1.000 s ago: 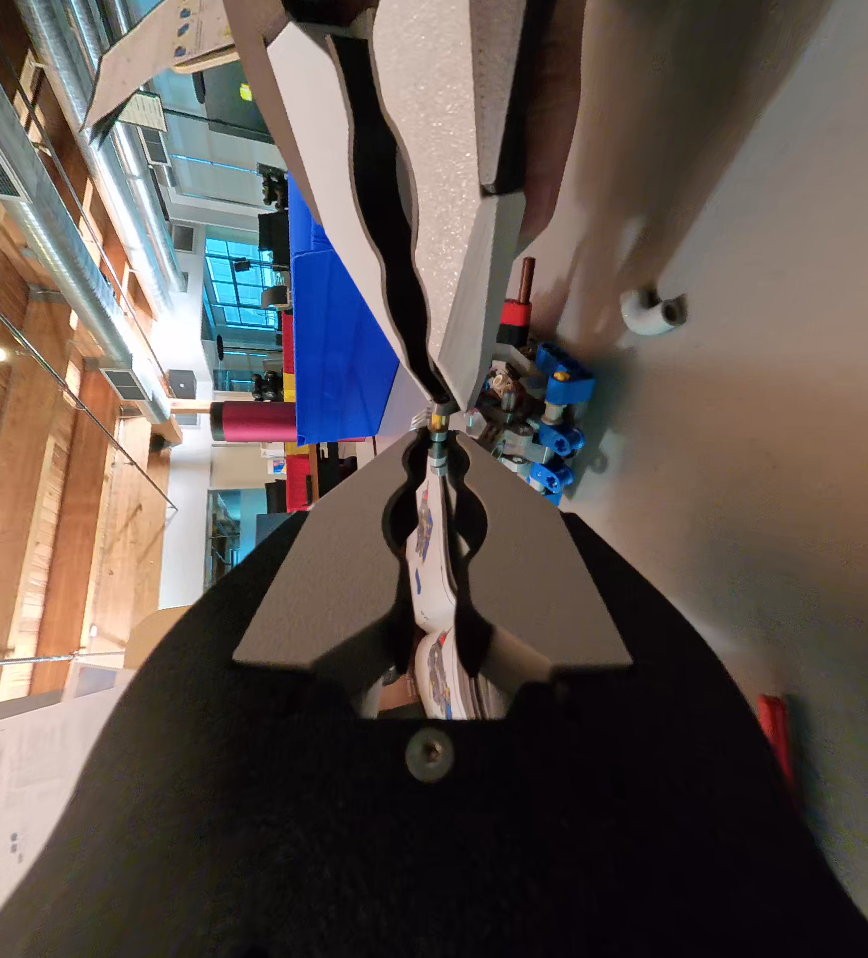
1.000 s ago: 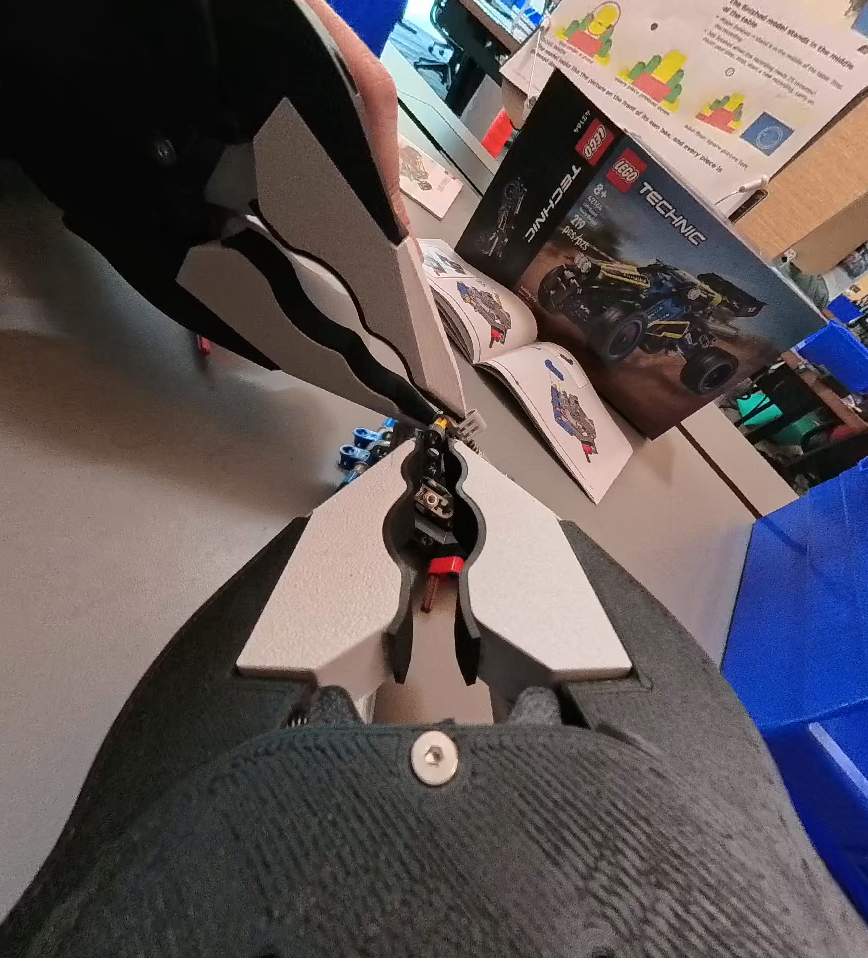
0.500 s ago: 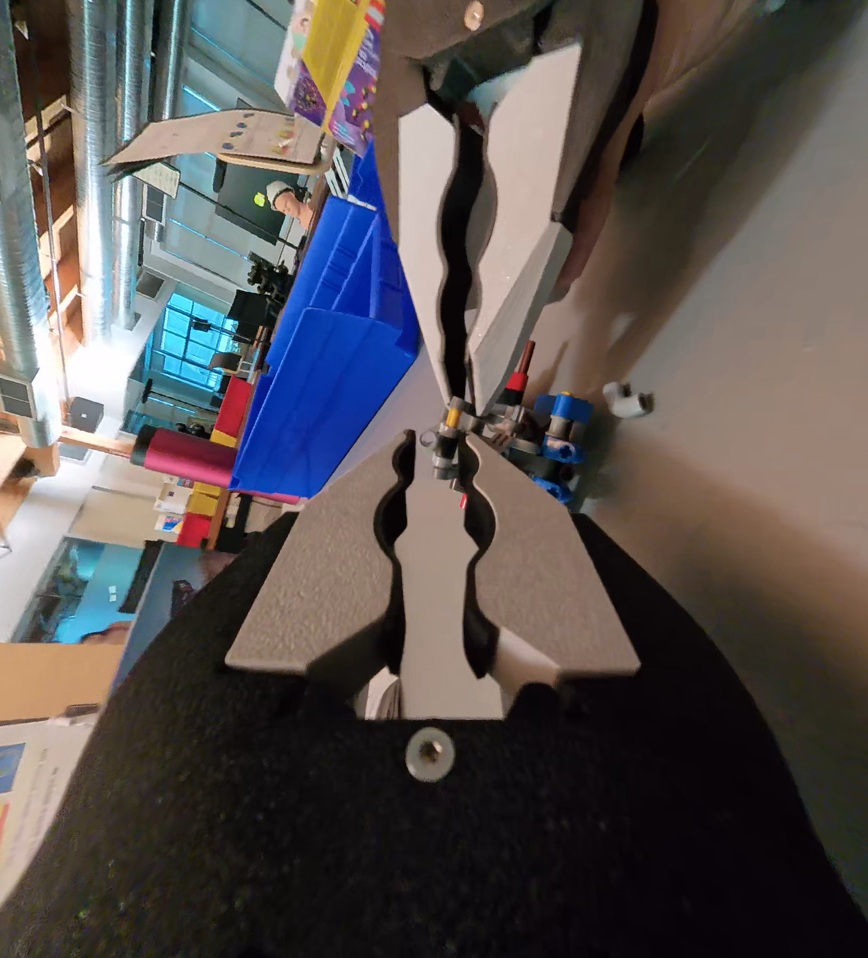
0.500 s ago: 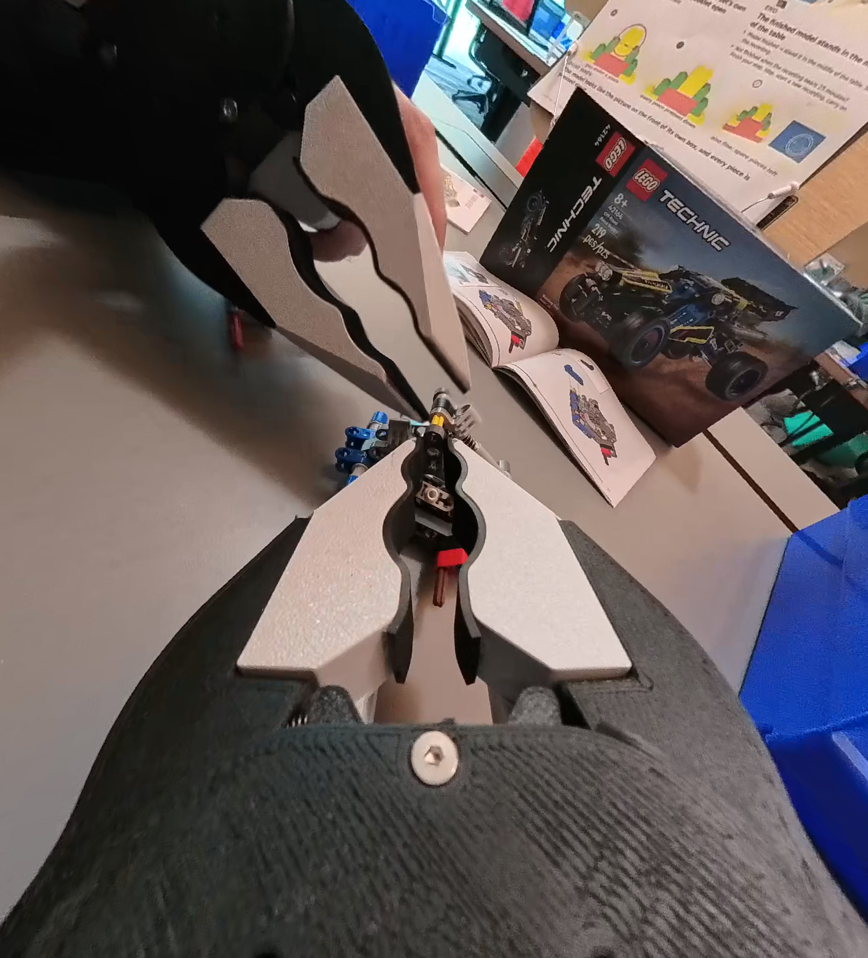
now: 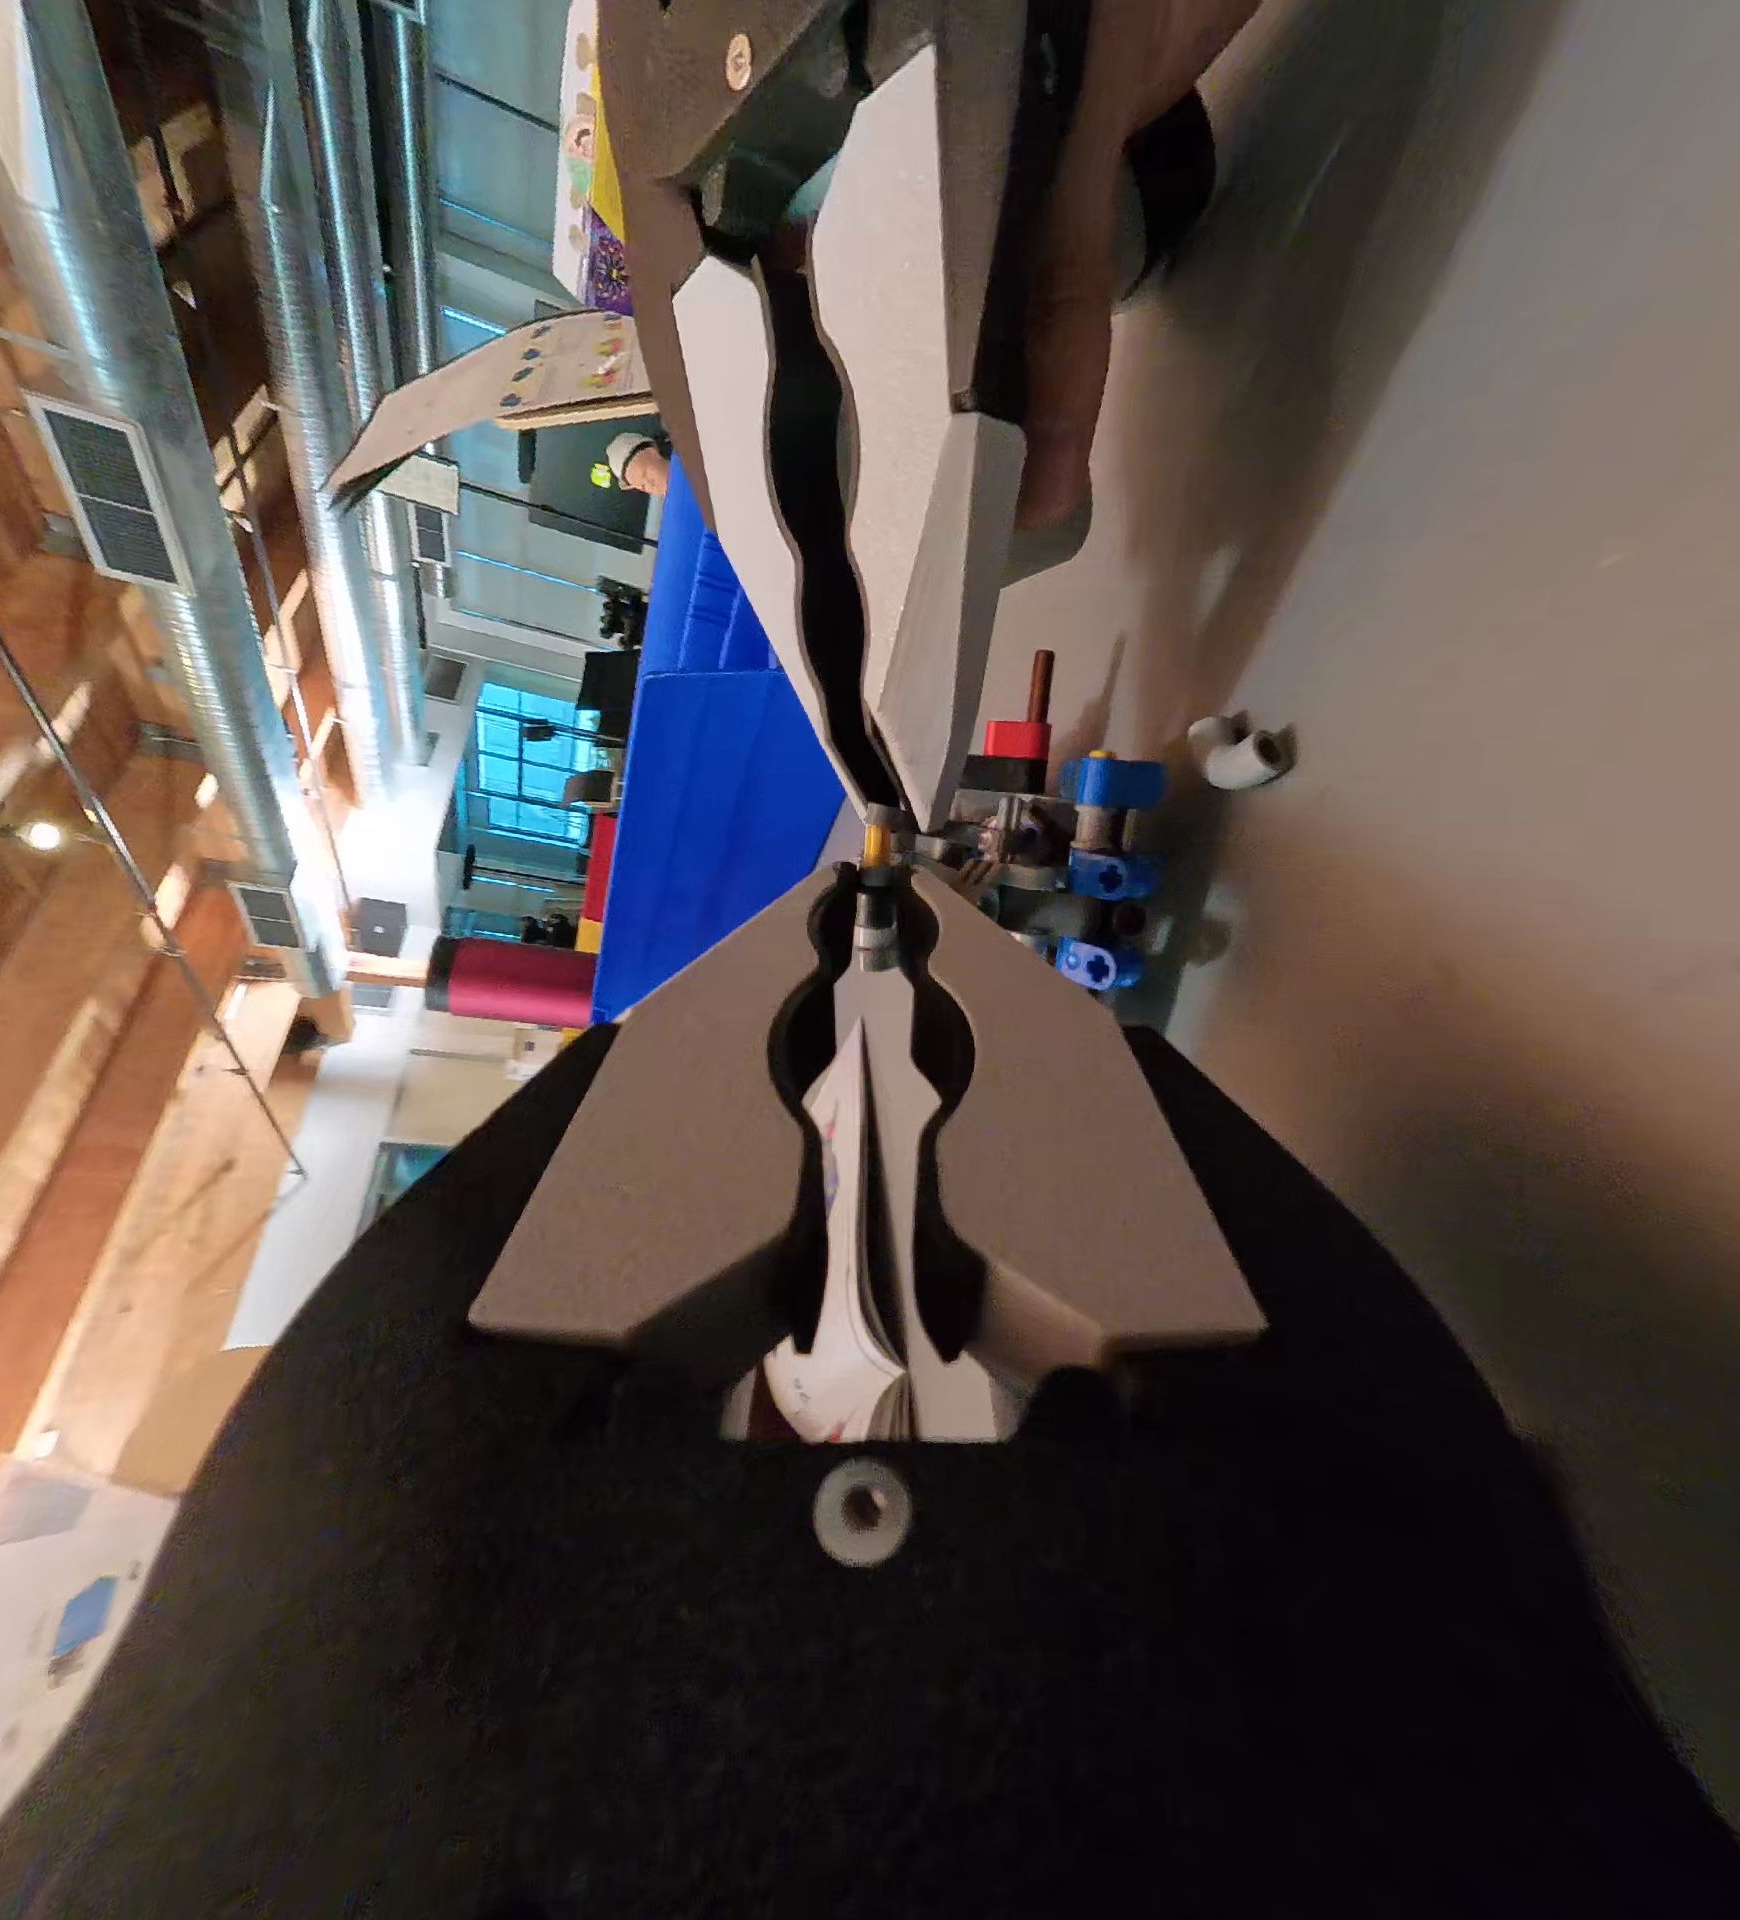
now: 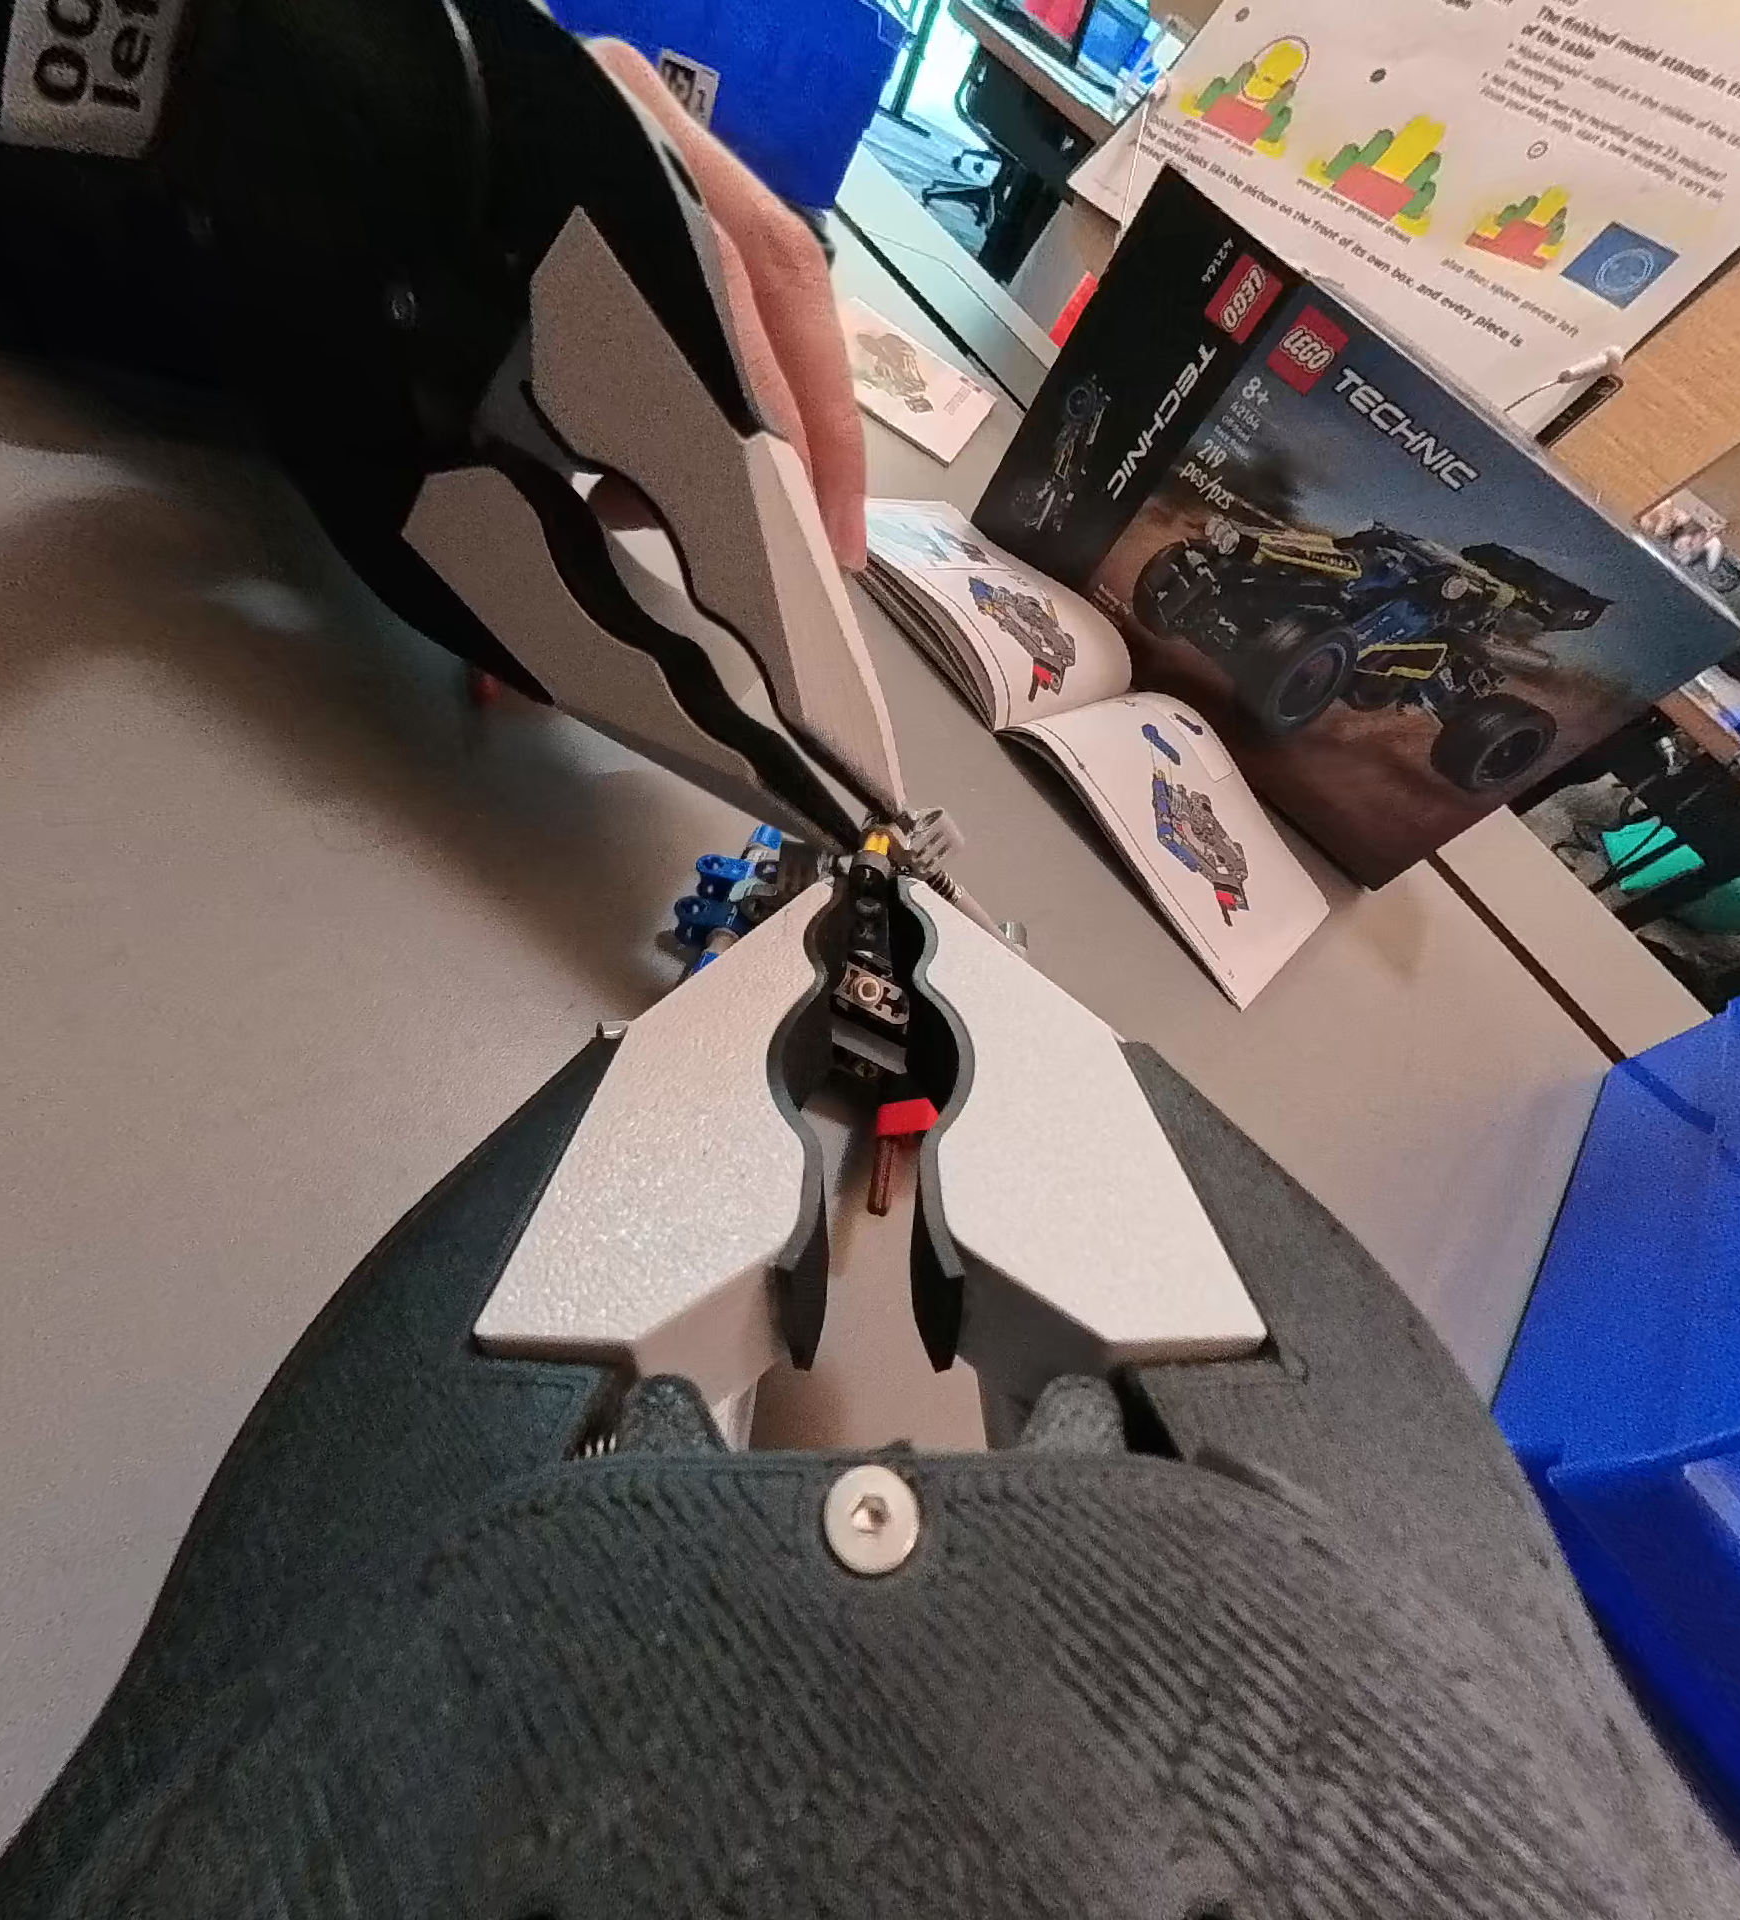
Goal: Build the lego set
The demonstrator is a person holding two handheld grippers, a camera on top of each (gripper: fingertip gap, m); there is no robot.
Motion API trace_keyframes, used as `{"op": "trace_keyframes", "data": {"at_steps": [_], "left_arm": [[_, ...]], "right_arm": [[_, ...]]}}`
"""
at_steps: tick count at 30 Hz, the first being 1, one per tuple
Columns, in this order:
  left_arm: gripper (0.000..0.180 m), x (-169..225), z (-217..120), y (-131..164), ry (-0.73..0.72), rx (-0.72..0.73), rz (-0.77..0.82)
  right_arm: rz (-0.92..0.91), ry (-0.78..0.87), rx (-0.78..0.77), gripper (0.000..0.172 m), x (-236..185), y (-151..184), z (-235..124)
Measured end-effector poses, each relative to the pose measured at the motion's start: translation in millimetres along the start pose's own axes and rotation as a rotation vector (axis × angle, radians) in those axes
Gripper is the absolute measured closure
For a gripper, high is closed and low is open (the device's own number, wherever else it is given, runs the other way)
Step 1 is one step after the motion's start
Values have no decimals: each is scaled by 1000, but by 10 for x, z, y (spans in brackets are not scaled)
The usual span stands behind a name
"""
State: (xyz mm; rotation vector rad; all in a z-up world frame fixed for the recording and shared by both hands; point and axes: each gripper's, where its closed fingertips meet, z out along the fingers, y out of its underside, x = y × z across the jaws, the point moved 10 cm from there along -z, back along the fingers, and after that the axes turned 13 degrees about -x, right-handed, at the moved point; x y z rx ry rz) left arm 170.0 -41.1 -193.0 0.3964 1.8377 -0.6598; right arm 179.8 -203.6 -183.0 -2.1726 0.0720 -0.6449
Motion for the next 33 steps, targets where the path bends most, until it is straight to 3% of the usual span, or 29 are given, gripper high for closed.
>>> {"op": "trace_keyframes", "data": {"at_steps": [5, 18, 25, 29, 33], "left_arm": [[178, 23, 37, -27, -61, -26, 90], [178, -12, 93, -120, -45, -183, 219], [178, -60, 84, -80, 40, -88, 7], [178, -61, 58, 10, 65, -15, -21], [177, -70, 23, 113, 84, 56, -24]], "right_arm": [[24, 1, -7, 167, 20, 5, -2], [-28, 109, -76, 167, -17, -36, 50], [-16, 56, -9, 167, 13, 29, -8], [-48, 21, -65, 139, 153, 70, -169], [-17, -206, -3, 126, 429, 10, -147]]}}
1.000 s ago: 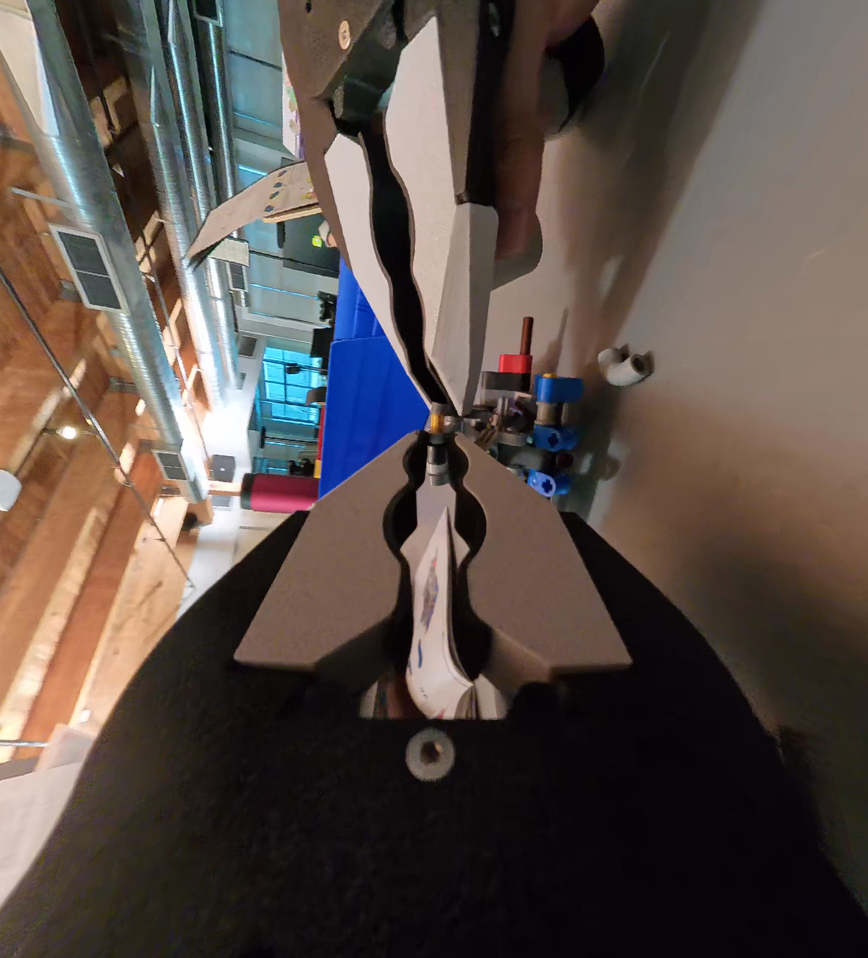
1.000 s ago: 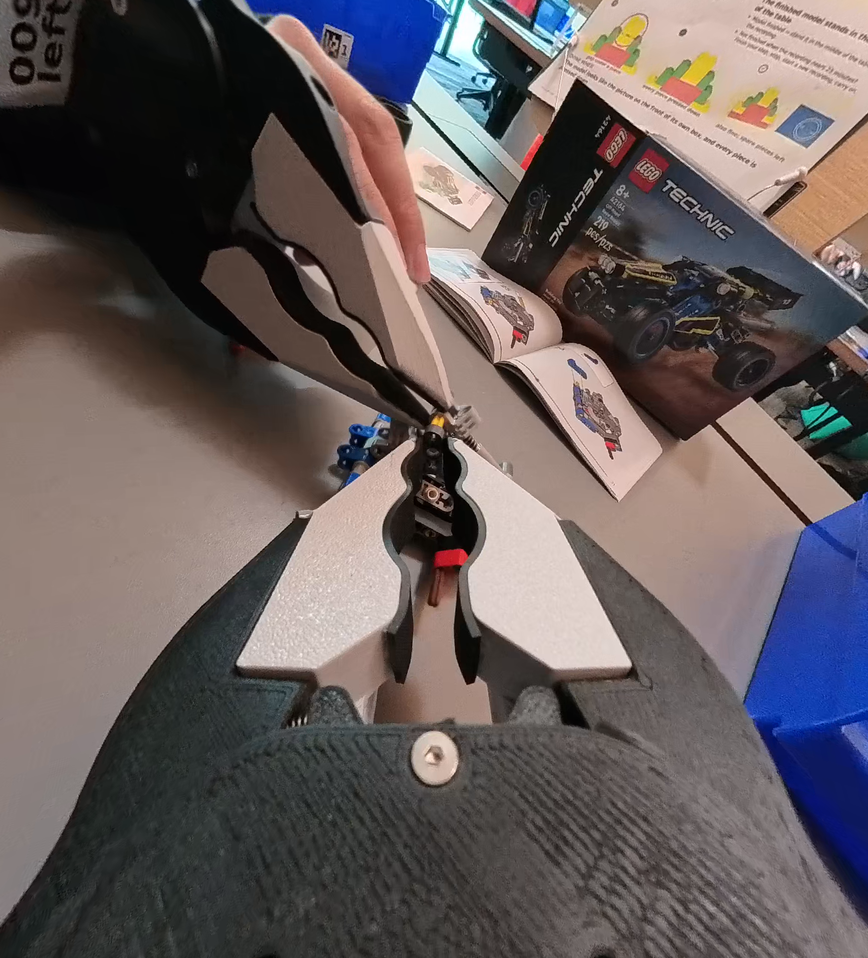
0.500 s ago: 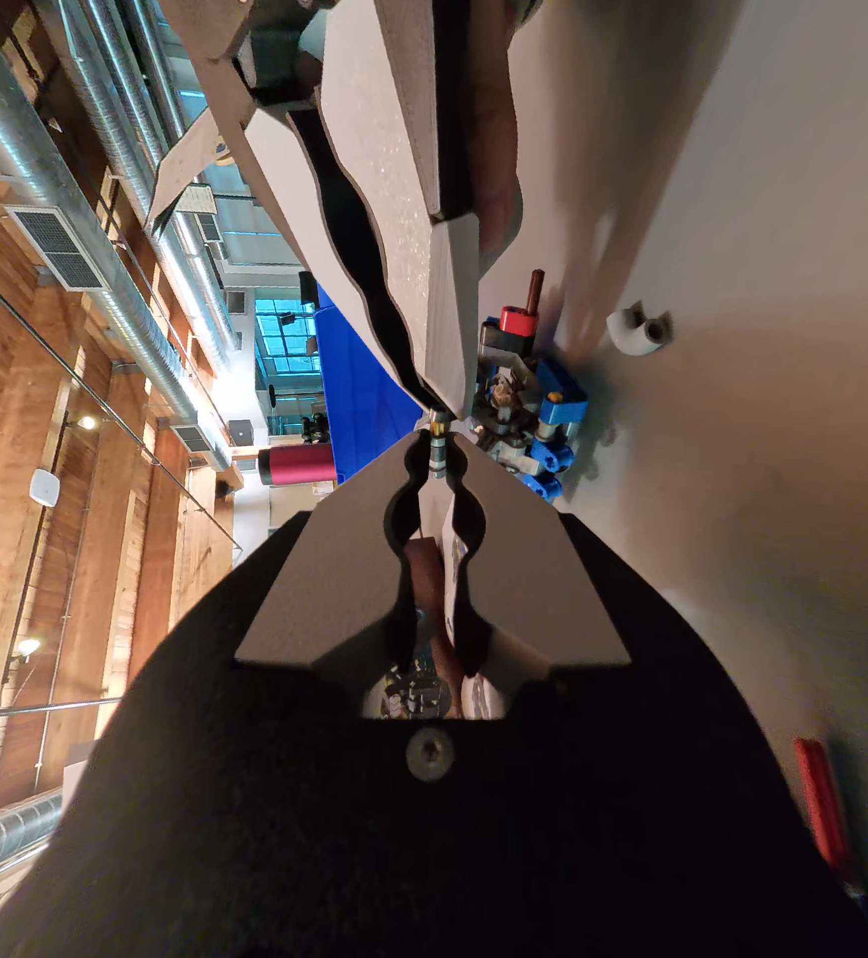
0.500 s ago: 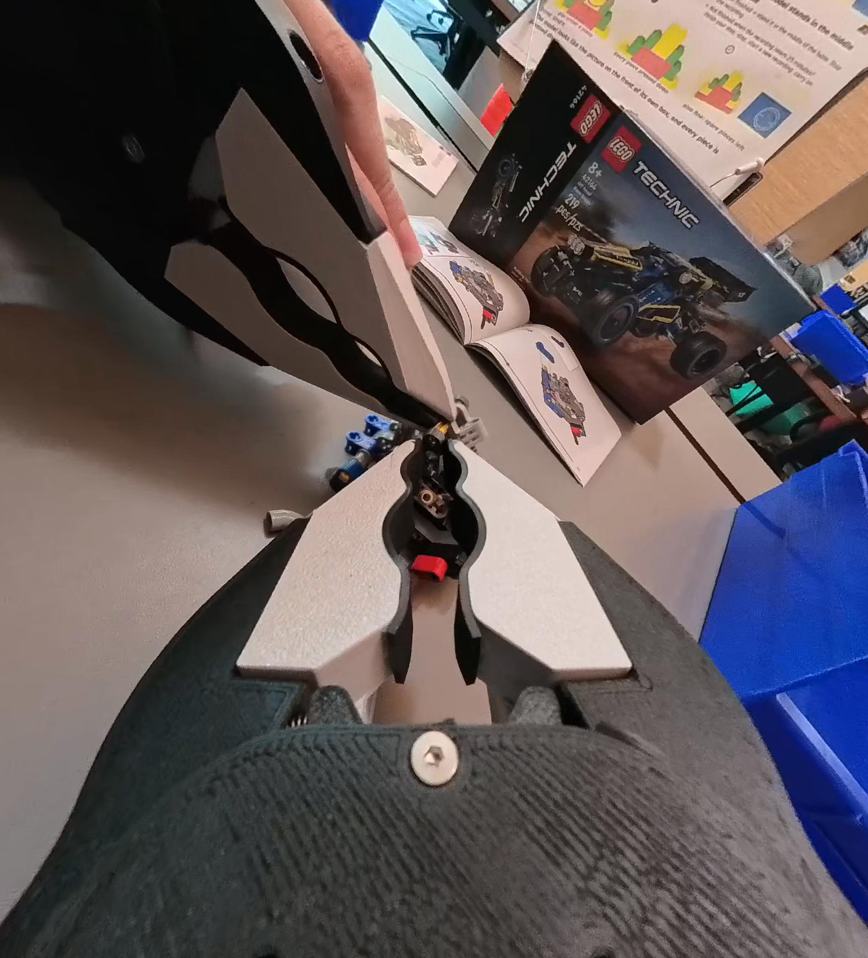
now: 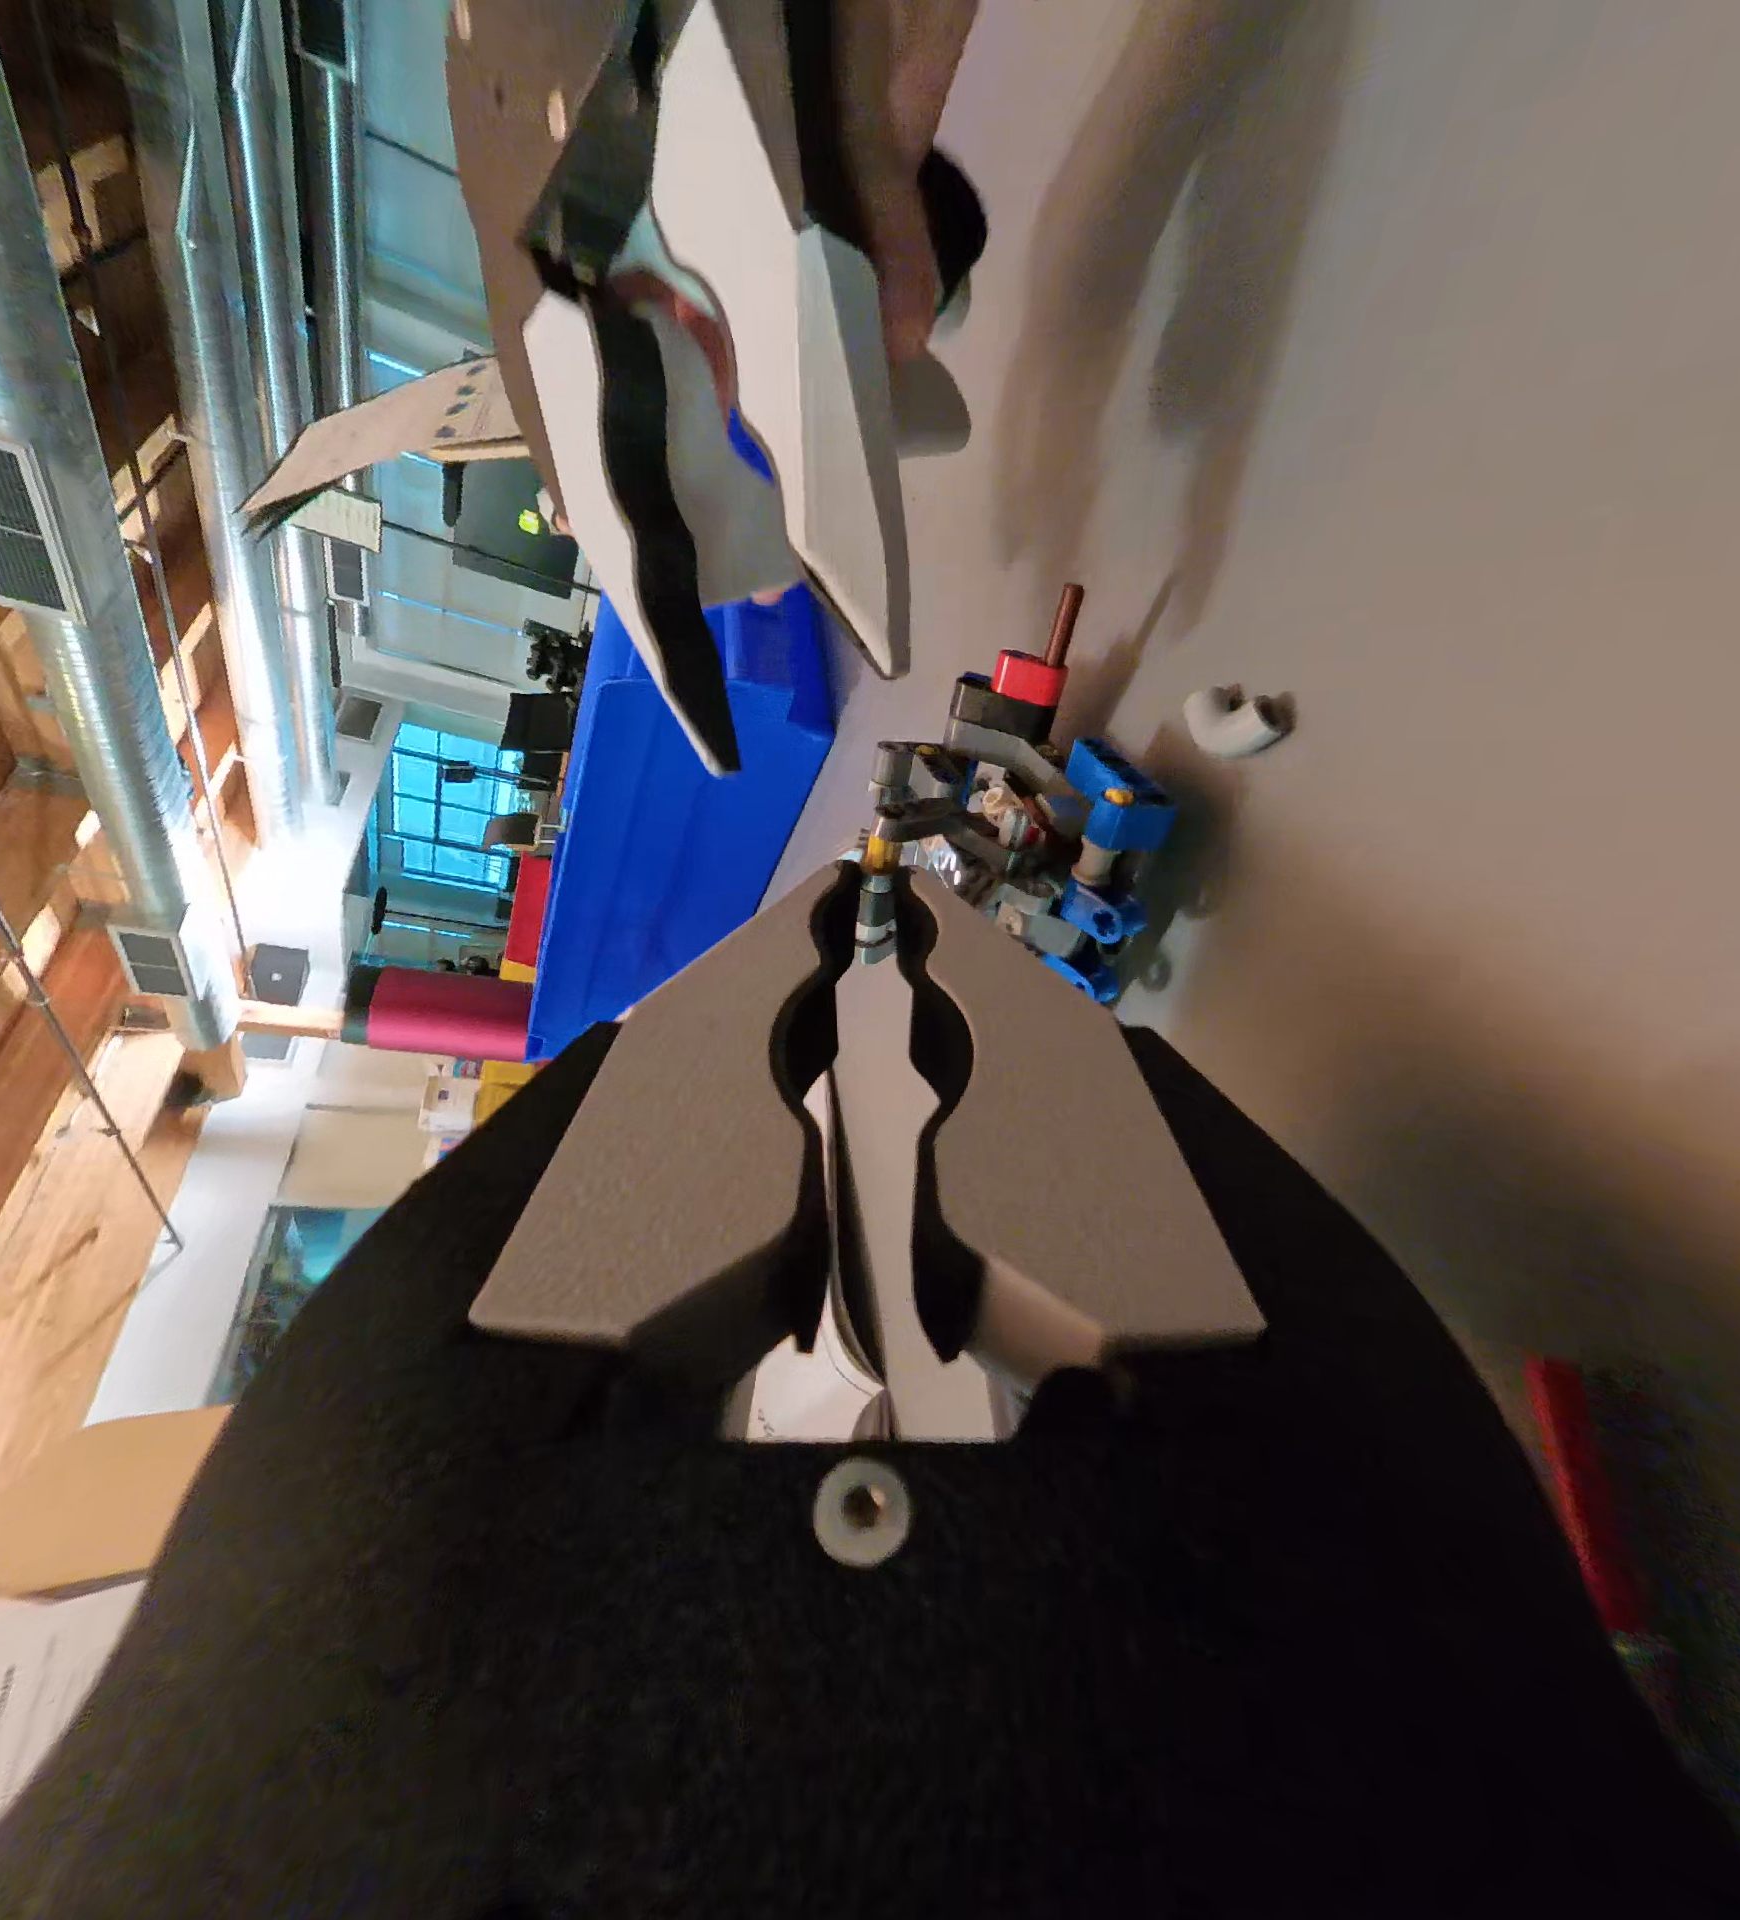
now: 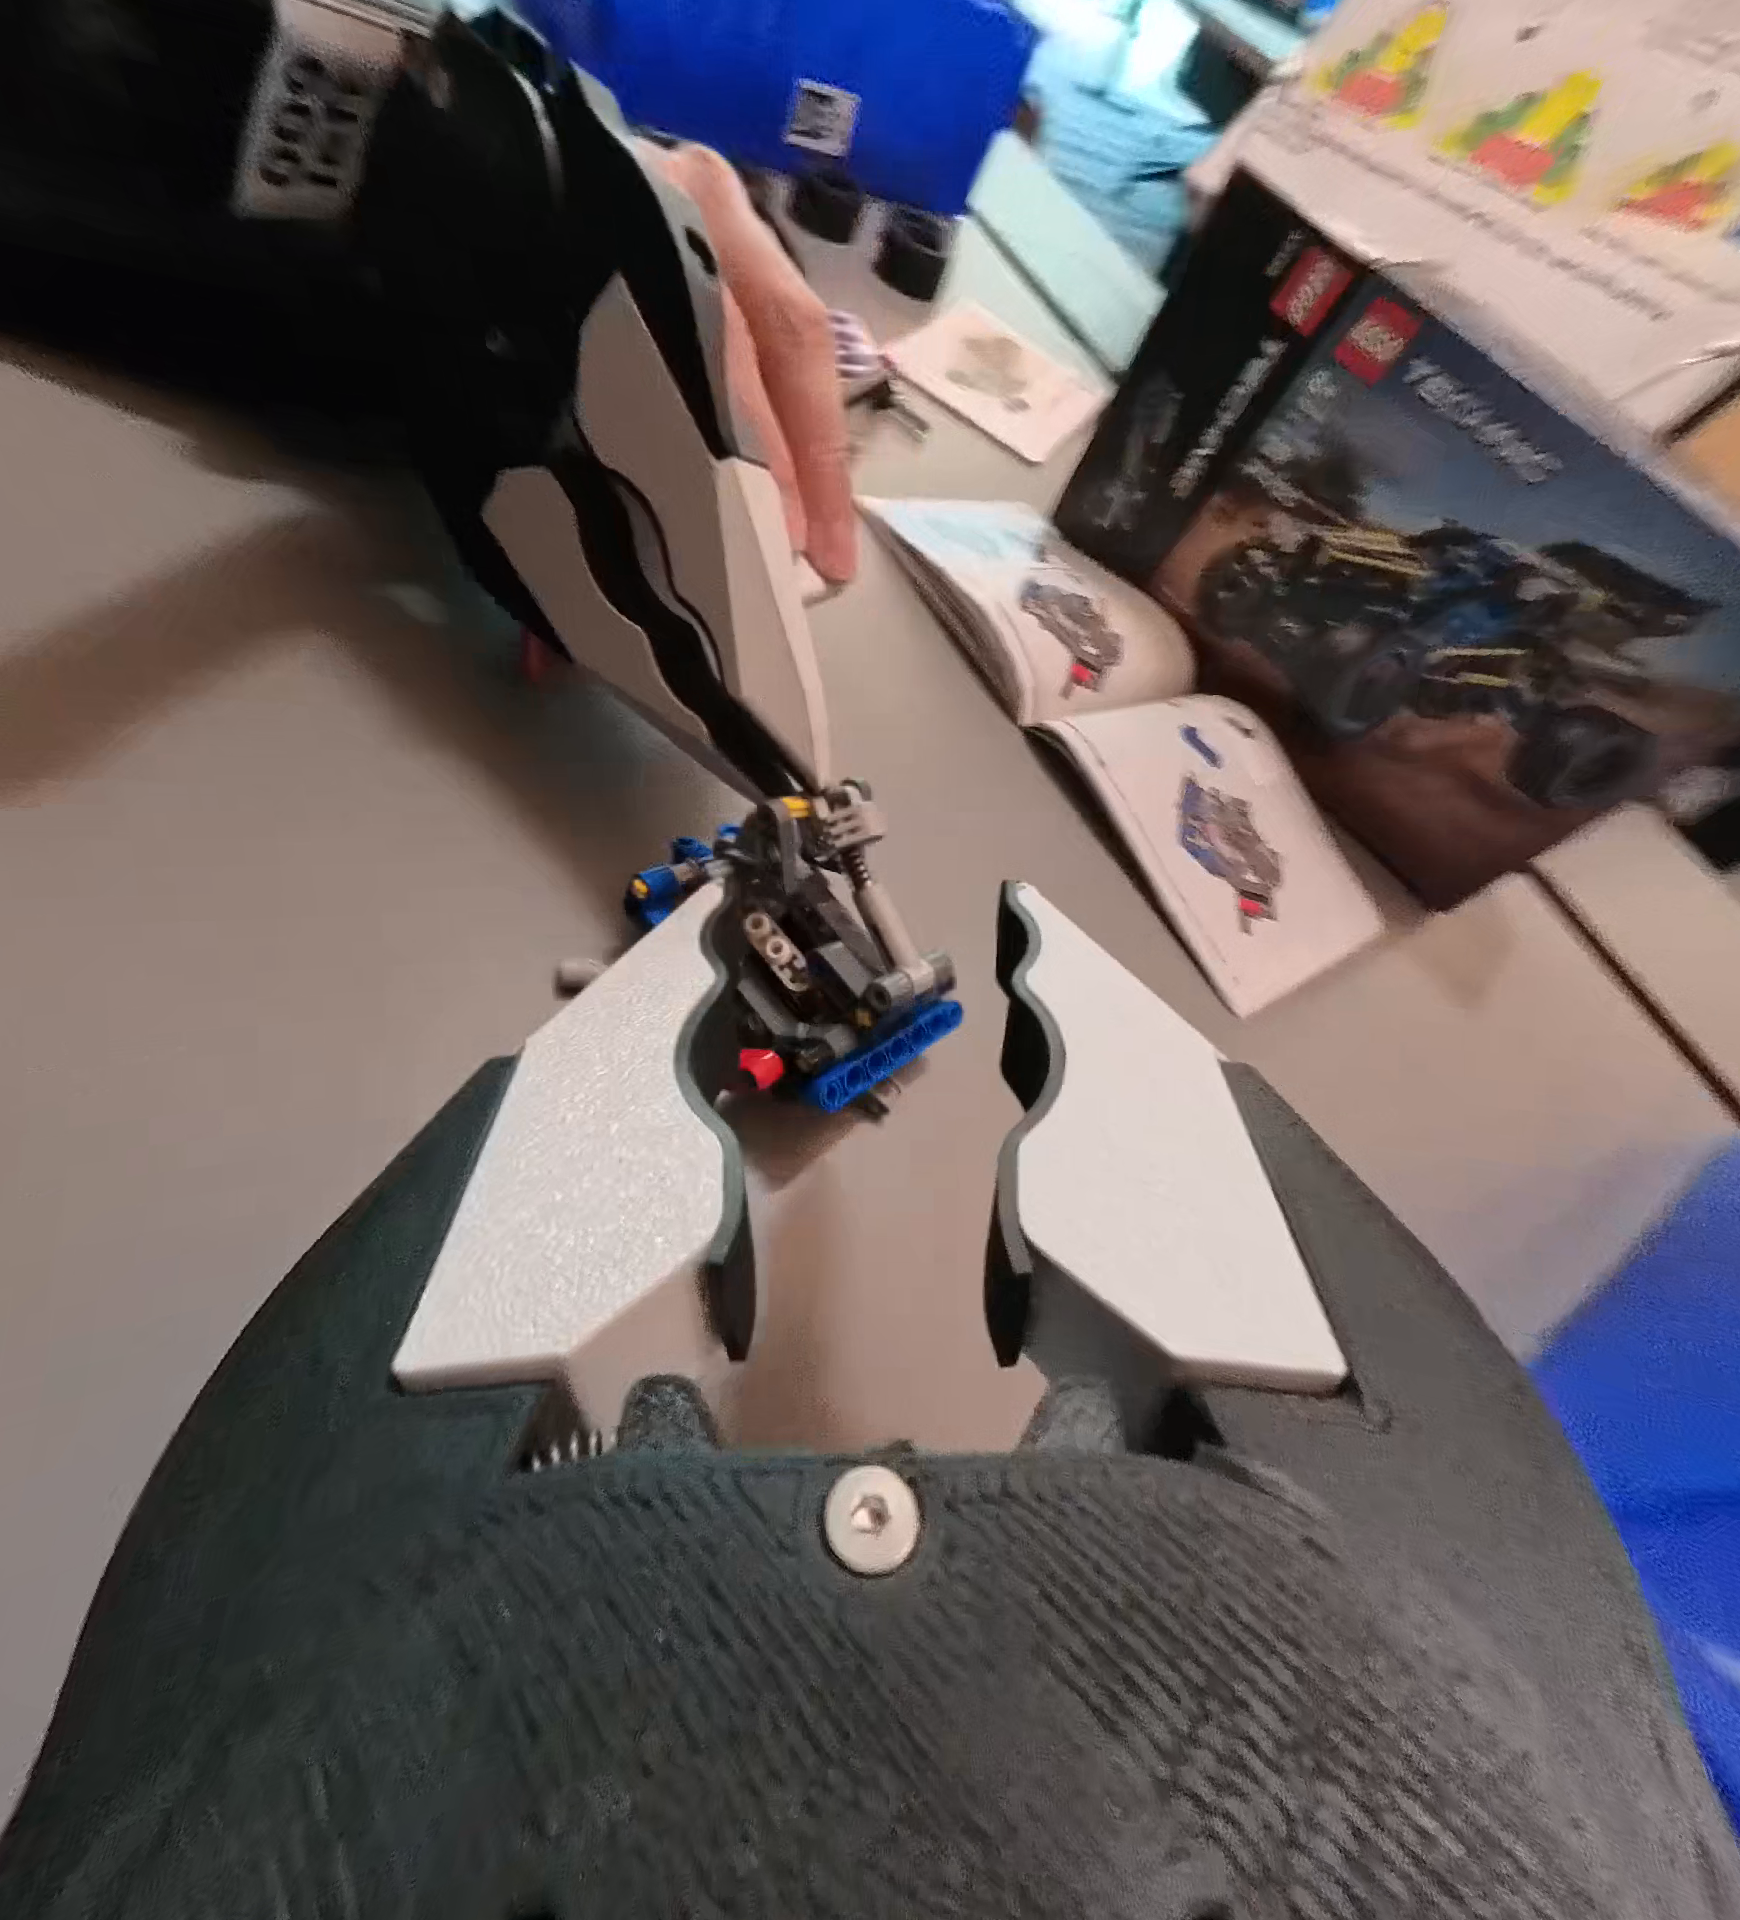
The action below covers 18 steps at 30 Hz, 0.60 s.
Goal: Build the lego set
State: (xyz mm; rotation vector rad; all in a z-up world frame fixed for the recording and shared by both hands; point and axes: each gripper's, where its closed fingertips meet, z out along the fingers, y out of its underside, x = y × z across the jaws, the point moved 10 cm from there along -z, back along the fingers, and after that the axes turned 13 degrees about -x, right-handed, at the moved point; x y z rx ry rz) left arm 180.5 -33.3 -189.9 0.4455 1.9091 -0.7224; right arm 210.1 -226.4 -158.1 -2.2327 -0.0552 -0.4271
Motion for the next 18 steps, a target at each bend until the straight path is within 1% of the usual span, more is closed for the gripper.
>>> {"op": "trace_keyframes", "data": {"at_steps": [3, 5, 6, 8, 9, 12, 13, 14, 15, 17, 18], "left_arm": [[177, -19, -25, 24, 44, 3, -78], [177, -32, -47, 47, 70, 11, -144], [177, -42, -56, 64, 83, 15, -187], [166, -84, -79, 106, 173, 16, -304], [160, -119, -89, 132, 251, 16, -392], [142, -252, -76, 227, 443, -29, -702], [138, -274, -60, 252, 515, -45, -778], [135, -285, -51, 263, 578, -37, -834], [135, -296, -42, 273, 605, -27, -883], [130, -278, -39, 281, 668, 6, -939], [128, -259, -29, 300, 676, -9, -948]], "right_arm": [[32, -184, -5, 113, 166, -1, 252], [38, -276, -20, 114, 217, 6, 376], [42, -321, -18, 119, 222, 1, 424], [55, -383, -18, 140, 204, -1, 499], [60, -387, -13, 144, 186, -6, 518], [71, -323, -11, 144, 114, -33, 534], [75, -297, -14, 144, 87, -49, 538], [79, -257, -22, 144, 64, -68, 546], [72, -223, -27, 144, 36, -88, 556], [32, -170, -34, 144, -32, -120, 568], [13, -151, -36, 144, -58, -129, 570]]}}
